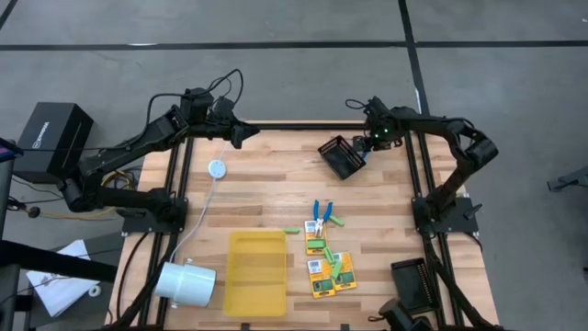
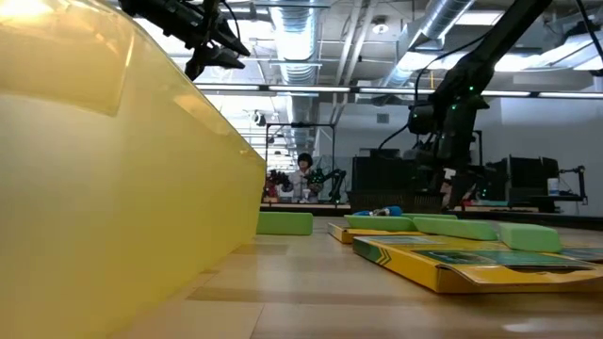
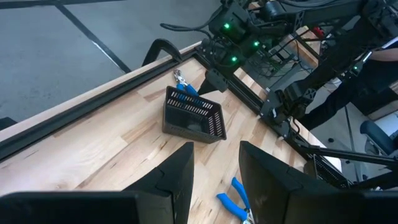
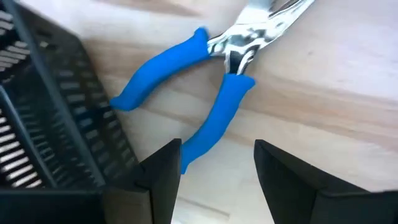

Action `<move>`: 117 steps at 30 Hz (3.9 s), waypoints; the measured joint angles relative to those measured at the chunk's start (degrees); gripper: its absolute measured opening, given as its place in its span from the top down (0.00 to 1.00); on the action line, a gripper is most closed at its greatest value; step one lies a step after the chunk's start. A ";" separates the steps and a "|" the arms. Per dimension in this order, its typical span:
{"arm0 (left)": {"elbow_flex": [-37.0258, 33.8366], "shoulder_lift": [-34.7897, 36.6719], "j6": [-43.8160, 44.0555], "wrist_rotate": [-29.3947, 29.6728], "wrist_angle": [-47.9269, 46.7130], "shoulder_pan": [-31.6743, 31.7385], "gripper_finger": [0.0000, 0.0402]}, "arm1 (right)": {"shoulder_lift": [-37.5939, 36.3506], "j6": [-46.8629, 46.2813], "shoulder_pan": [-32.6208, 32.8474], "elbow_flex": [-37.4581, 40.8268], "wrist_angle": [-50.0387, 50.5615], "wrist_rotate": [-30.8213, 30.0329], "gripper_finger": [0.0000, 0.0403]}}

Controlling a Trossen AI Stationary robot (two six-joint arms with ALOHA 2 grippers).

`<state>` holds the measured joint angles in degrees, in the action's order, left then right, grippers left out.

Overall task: Pick & Place School Supplies
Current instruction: Put the blue punch plier into the top black bin

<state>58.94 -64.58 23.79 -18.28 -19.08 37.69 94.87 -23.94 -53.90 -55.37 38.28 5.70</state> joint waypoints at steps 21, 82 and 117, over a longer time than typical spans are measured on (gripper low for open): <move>0.00 0.00 -0.87 -0.02 -0.23 0.00 0.70 | 0.07 -5.85 3.25 2.95 -2.29 3.31 0.53; -0.55 0.08 -4.06 -3.08 -0.48 3.55 0.70 | 3.02 -14.46 1.11 2.39 -4.15 0.81 0.68; -5.29 0.04 -1.88 -4.17 5.16 3.54 0.70 | -5.59 -1.36 -2.67 -8.17 9.92 3.47 0.94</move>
<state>53.65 -64.53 21.91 -22.45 -13.91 41.23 89.28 -25.30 -56.56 -63.55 48.20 9.16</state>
